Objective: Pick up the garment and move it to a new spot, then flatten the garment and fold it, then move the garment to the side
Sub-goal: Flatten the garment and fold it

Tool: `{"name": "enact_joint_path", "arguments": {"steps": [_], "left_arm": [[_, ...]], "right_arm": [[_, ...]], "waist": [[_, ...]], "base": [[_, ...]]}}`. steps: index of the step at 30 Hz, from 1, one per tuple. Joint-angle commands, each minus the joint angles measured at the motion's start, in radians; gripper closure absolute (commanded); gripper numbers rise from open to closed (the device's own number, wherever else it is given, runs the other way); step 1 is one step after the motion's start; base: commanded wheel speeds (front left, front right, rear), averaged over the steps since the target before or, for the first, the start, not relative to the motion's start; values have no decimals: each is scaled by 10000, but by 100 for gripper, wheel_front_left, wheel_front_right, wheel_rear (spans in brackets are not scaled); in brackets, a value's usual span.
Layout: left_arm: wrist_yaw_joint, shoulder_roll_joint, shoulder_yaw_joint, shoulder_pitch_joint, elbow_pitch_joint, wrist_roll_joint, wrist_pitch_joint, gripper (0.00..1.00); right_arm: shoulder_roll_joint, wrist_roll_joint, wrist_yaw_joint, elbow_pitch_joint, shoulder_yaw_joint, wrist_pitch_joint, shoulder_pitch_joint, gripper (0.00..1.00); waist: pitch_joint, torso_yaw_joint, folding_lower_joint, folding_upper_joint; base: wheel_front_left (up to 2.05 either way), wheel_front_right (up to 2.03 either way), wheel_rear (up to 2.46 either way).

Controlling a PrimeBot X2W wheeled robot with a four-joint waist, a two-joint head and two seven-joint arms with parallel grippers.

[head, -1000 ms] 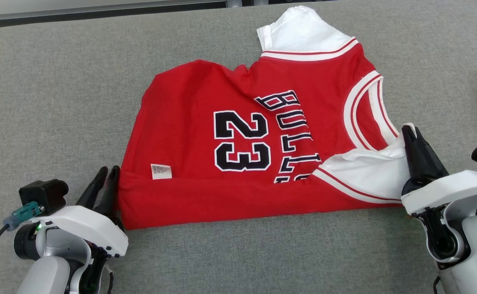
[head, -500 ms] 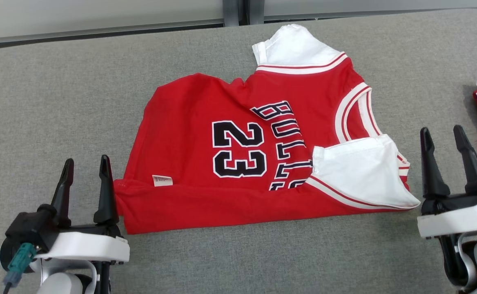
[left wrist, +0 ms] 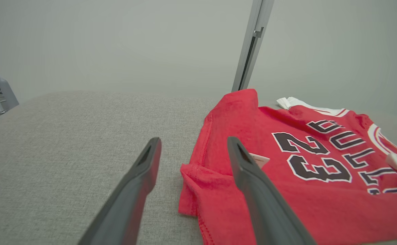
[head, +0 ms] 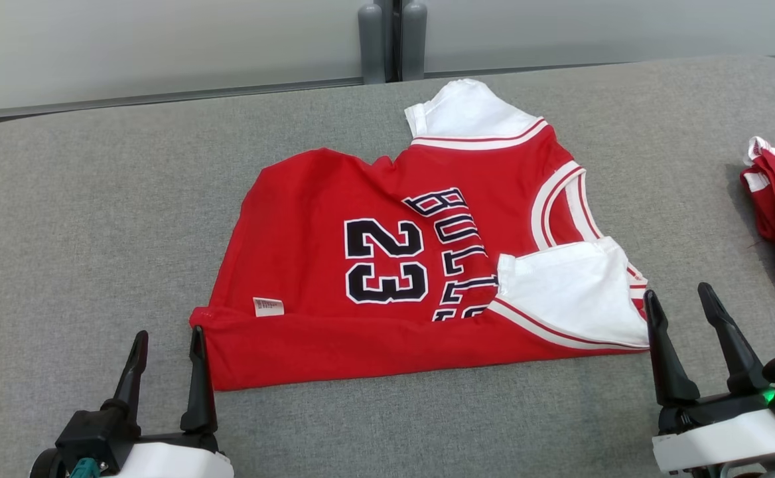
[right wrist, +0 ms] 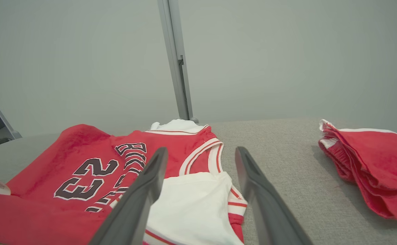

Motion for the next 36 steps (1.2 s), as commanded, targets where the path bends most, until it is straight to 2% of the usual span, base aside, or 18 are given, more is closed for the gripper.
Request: {"name": "enact_joint_path", "arguments": {"steps": [1,12,17,25,33,35,36], "left_arm": [[-34,12,5,55,97,-9,-36,0],[-156,68,-60,-107,523,-99,-22,0],[-361,113,-308,-312,831,-129,303,0],[-913,-282,-662,-804,2414,-650,678,0],[-1360,-622,-530,-1390,3831,-1381,914,1],[-1542,-661,-481,-1529,4086,-1600,1047,64],[-1609,-647,-469,-1573,4189,-1674,1051,100]], "right_arm": [[12,-33,0,-130,-1,60,124,0],[168,58,0,-314,-63,256,342,0],[209,89,0,-101,-78,319,295,0],[164,428,0,1803,-117,175,-281,0],[125,1003,0,3996,276,-74,-1265,0],[104,1297,0,4388,459,-92,-1507,0],[64,1374,0,4552,565,-40,-1616,18]], "waist": [[-83,-7,0,-1],[-238,20,0,-1],[-154,34,0,-1],[301,17,0,-1],[678,110,0,-1],[742,129,0,-1],[767,131,0,-1]], "base": [[0,0,0],[0,0,0],[0,0,0],[0,0,0],[0,0,0],[0,0,0],[0,0,0]]}}
